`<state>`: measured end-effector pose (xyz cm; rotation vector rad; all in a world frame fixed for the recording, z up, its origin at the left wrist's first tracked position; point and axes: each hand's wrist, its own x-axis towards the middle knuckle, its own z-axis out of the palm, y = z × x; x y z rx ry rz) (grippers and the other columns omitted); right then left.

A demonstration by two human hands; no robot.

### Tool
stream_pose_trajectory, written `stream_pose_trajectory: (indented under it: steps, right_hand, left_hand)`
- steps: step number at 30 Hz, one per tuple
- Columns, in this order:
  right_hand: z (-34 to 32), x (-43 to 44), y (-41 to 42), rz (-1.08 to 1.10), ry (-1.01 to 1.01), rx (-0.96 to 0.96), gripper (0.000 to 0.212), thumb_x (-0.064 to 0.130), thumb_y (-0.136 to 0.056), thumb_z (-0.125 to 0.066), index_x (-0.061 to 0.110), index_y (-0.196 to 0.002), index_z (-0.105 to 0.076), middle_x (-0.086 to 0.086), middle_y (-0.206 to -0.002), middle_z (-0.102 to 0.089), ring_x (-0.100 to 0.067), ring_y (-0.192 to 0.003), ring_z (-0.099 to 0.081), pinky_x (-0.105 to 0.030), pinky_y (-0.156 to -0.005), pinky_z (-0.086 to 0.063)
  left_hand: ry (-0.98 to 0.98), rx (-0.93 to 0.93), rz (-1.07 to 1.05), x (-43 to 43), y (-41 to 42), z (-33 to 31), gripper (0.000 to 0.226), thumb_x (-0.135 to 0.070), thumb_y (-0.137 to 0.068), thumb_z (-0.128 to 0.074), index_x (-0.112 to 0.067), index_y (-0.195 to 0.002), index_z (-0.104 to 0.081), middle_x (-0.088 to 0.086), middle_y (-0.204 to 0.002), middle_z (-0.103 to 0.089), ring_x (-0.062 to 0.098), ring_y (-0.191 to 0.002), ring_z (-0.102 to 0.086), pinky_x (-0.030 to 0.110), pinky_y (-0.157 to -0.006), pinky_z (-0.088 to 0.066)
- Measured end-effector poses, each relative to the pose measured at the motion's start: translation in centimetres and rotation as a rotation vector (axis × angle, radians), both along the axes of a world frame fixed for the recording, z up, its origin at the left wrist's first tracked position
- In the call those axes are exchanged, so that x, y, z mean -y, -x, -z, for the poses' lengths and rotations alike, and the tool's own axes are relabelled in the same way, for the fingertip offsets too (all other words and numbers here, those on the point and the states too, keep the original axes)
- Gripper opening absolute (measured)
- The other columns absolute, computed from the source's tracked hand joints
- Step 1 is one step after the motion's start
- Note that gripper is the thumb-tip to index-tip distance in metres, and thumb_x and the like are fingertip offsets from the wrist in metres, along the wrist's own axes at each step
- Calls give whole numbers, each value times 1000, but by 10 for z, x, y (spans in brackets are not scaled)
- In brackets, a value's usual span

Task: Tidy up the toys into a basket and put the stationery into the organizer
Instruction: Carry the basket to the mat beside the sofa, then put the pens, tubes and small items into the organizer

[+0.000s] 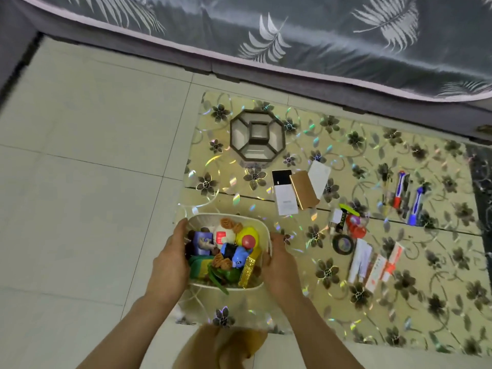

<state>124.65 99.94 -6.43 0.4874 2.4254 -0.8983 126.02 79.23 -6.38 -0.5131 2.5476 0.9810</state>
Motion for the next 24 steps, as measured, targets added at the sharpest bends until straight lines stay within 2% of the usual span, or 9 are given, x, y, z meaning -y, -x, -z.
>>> stream_pose_trajectory:
  steps: [6,11,14,17,20,22,24]
  right_hand:
    - [39,7,14,58,34,111,43,15,-94,-47,27,-134,-39,-7,-103,-67,-28,-92,-63,-30,-71,-41]
    - [38,10,17,66,46,157,32,22,-97,-43,26,-128,-41,-7,-106,-65,-29,-97,-63,-34,-79,-47]
    - [28,8,22,68,72,176,30,25,-98,-41,28,-128,-44,-5,-112,-65,-28,-103,-62,-30,-81,-44]
    - [13,2,35,18,40,128,40,21,-99,-38,29,-138,-35,-5,-119,-63,-28,-107,-61,-27,-73,-37]
    - [-5,-13,55,35,29,40,51,19,-100,-38,34,-147,-26,1,-125,-61,-21,-109,-60,-27,-82,-43]
    - [-17,-22,70,58,29,-32,52,18,-100,-39,36,-147,-26,8,-123,-59,-16,-103,-60,-25,-82,-42]
    - [-27,-29,86,75,19,-92,52,17,-100,-40,35,-147,-28,6,-128,-59,-17,-94,-64,-27,-79,-47]
  left_hand:
    - [-34,73,21,4,12,34,62,-22,-90,-45,-42,-141,-17,4,-135,-51,29,-112,-57,41,-95,-47]
    - [2,123,107,10,10,38,73,-13,-89,-48,-35,-147,-10,6,-144,-41,30,-119,-54,40,-96,-45]
    - [48,202,124,10,13,36,85,-3,-83,-51,-32,-149,-5,8,-146,-38,32,-113,-58,39,-90,-48]
    - [112,169,131,5,28,33,85,5,-79,-50,-24,-150,-14,8,-149,-35,34,-98,-64,37,-74,-51]
    - [140,89,179,-7,53,23,83,10,-77,-49,-20,-149,-21,6,-148,-37,34,-84,-65,28,-58,-42]
    - [129,34,210,-16,72,17,82,9,-77,-51,-19,-149,-22,5,-149,-36,31,-89,-65,22,-58,-39]
    - [115,-17,250,-23,92,11,81,6,-81,-52,-23,-149,-20,2,-151,-34,28,-97,-65,19,-61,-41]
